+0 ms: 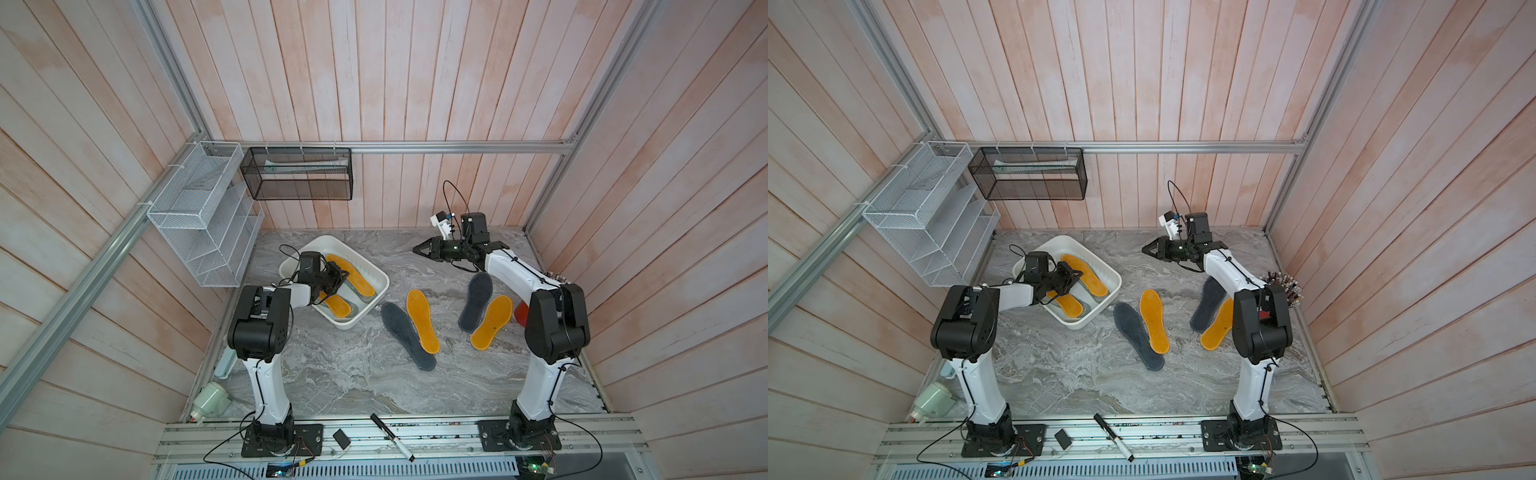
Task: Put the insoles into the storage box
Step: Place the insole in the storage box.
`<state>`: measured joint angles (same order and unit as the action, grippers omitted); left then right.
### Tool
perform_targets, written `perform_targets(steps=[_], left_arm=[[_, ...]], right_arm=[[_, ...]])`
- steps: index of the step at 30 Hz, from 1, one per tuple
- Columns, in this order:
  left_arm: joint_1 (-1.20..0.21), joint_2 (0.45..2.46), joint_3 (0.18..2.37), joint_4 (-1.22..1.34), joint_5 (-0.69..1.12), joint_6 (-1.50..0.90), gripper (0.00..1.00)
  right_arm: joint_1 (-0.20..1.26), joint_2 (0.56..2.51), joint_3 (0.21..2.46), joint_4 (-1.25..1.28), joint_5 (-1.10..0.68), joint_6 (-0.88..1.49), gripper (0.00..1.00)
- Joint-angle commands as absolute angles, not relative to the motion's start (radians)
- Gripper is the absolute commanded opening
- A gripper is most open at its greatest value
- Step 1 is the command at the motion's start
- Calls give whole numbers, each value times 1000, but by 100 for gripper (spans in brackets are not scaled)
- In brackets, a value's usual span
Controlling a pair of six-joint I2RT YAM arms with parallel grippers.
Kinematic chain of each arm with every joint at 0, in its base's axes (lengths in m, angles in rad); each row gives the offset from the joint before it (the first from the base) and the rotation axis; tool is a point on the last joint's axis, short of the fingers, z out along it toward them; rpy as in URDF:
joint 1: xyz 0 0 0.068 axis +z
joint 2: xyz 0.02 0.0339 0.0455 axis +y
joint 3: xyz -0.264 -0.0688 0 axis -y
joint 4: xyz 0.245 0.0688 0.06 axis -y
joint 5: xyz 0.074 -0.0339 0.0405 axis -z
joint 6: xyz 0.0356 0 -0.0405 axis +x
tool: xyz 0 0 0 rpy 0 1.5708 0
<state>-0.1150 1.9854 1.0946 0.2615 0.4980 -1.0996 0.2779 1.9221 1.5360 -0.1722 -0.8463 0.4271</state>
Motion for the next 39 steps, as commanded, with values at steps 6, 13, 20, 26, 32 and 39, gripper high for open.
perform_targets(steps=[6, 13, 20, 26, 32, 39], left_arm=[[-112, 2027, 1133, 275, 522, -1075, 0], [-112, 2048, 1153, 268, 533, -1068, 0], [-112, 2057, 1170, 235, 529, -1058, 0], [-110, 2068, 1185, 220, 529, -1048, 0], [-107, 2075, 1200, 171, 517, -1040, 0], [-106, 2093, 1213, 142, 517, -1043, 2]], right_arm=[[273, 1922, 1539, -155, -853, 437, 24], [273, 1929, 1542, -157, -857, 436, 24], [272, 1936, 1549, -156, -859, 436, 24], [271, 1943, 1551, -156, -860, 436, 24], [269, 1945, 1554, -155, -860, 436, 24], [267, 1951, 1558, -153, -865, 437, 24]])
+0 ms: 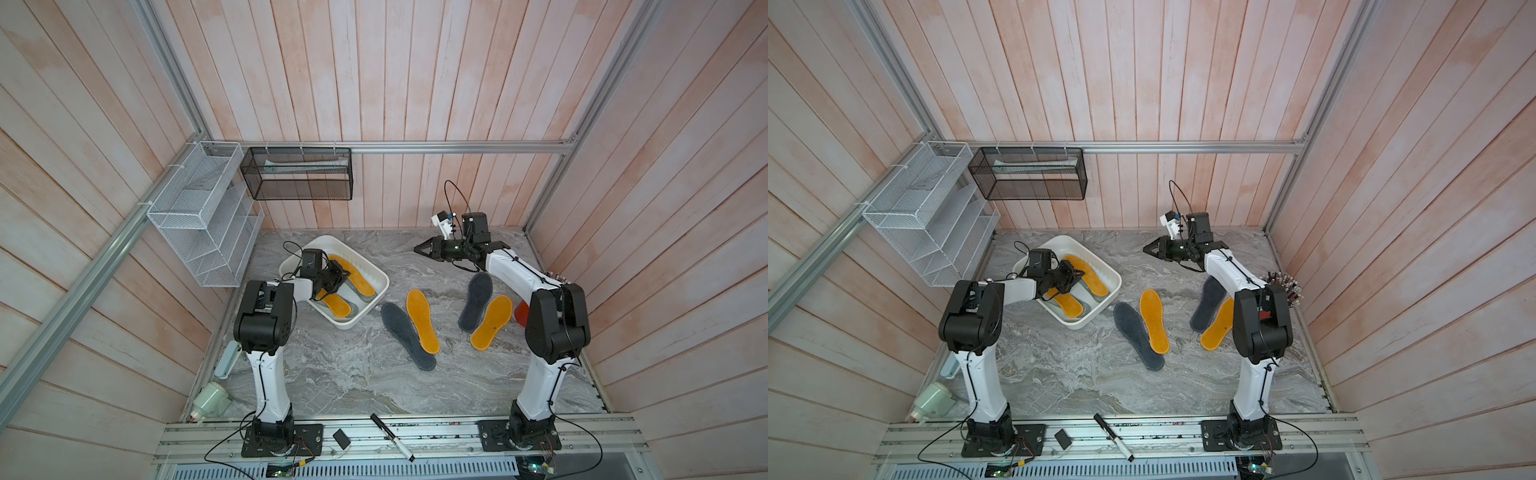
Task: Put the insoles into the storage box
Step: Place the insole in the storage box.
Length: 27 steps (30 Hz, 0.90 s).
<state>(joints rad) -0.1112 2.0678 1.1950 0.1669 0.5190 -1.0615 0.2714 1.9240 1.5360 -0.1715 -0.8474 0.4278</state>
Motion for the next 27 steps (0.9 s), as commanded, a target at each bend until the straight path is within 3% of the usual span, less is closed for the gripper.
perform_targets(steps=[1, 14, 27], left_arm=[[-105, 2095, 1213, 142, 517, -1043, 2], [-103, 2094, 1213, 120, 525, -1053, 10], [-100, 2085, 1215, 158, 545, -1125, 10]], right_arm=[[267, 1951, 1555, -153, -864, 437, 24], [264, 1959, 1562, -148, -866, 443, 24], [262, 1963, 1562, -150, -868, 440, 24]])
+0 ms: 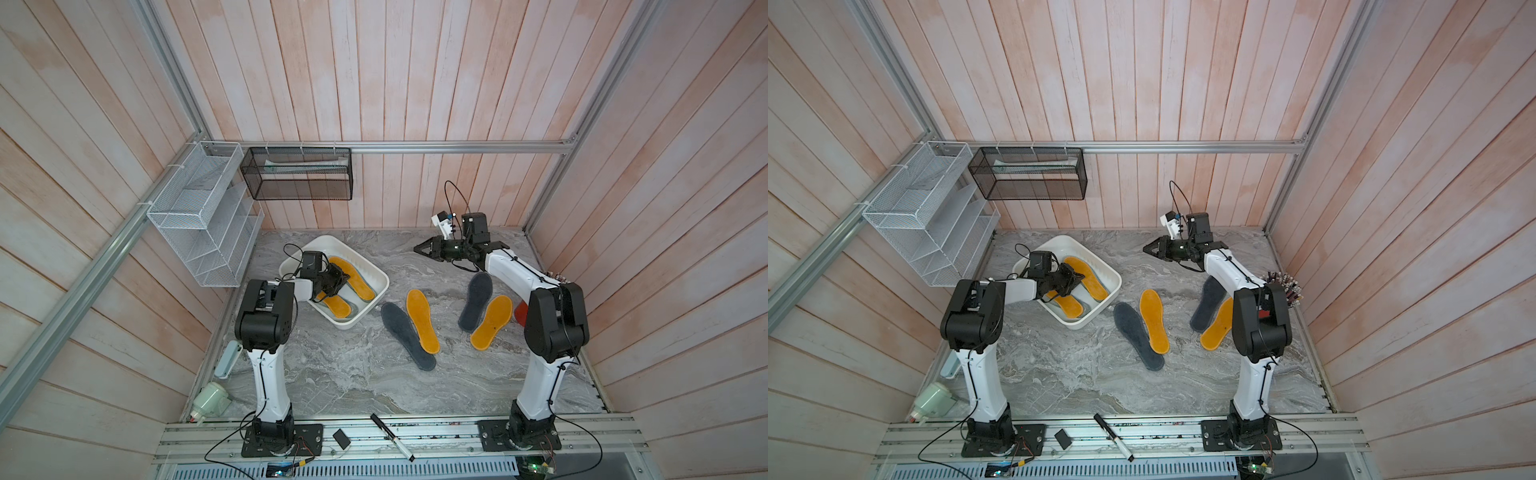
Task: Put the insoles into the storage box
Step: Place the insole in the storage box.
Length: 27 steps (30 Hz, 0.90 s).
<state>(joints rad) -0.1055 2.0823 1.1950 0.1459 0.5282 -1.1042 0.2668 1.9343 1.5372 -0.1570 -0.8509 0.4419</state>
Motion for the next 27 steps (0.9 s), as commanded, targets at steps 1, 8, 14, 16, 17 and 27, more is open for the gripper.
perform_targets(steps=[1, 8, 14, 16, 17, 27], left_arm=[[-99, 2086, 1215, 159, 545, -1128, 10], [-98, 2088, 1209, 164, 548, -1146, 26], [-97, 2085, 1215, 147, 552, -1138, 34], [-97, 2082, 1215, 140, 554, -1140, 34], [-97, 2082, 1216, 131, 555, -1140, 34], [-94, 2076, 1294, -80, 563, -1095, 37]], right_arm=[[262, 1965, 1562, -149, -868, 441, 25], [261, 1966, 1562, -149, -870, 440, 24], [259, 1970, 1566, -150, -873, 442, 25], [259, 1970, 1567, -151, -873, 442, 25], [259, 1970, 1566, -151, -873, 442, 24], [259, 1968, 1562, -151, -879, 440, 25]])
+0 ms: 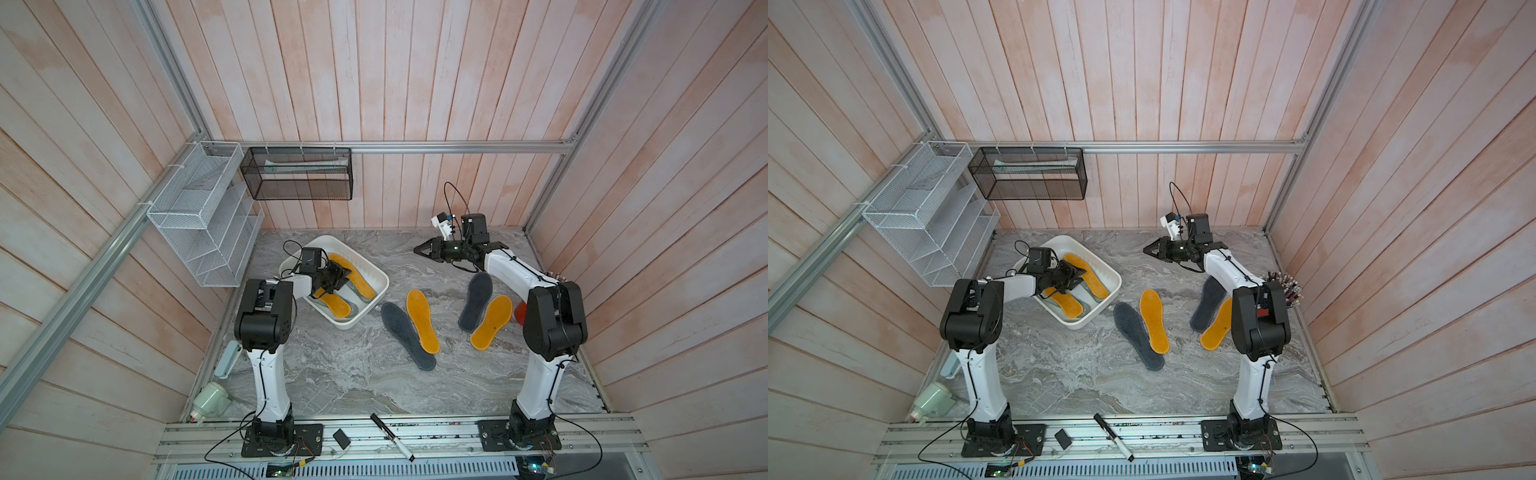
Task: Put the insoles into the storage box
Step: Place the insole in the storage box.
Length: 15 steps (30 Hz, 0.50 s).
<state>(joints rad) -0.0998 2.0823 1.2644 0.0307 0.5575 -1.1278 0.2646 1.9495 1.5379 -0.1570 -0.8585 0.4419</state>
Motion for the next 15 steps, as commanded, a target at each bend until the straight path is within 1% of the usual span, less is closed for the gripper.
perform_targets(steps=[1, 6, 15], left_arm=[[-94, 2077, 1304, -103, 563, -1091, 37], [-92, 2076, 1325, -147, 574, -1083, 39], [-92, 2068, 1345, -182, 581, -1083, 42]], right_arm=[[259, 1968, 1562, -151, -878, 440, 25], [259, 1968, 1560, -150, -880, 440, 27], [259, 1962, 1550, -150, -883, 440, 28]])
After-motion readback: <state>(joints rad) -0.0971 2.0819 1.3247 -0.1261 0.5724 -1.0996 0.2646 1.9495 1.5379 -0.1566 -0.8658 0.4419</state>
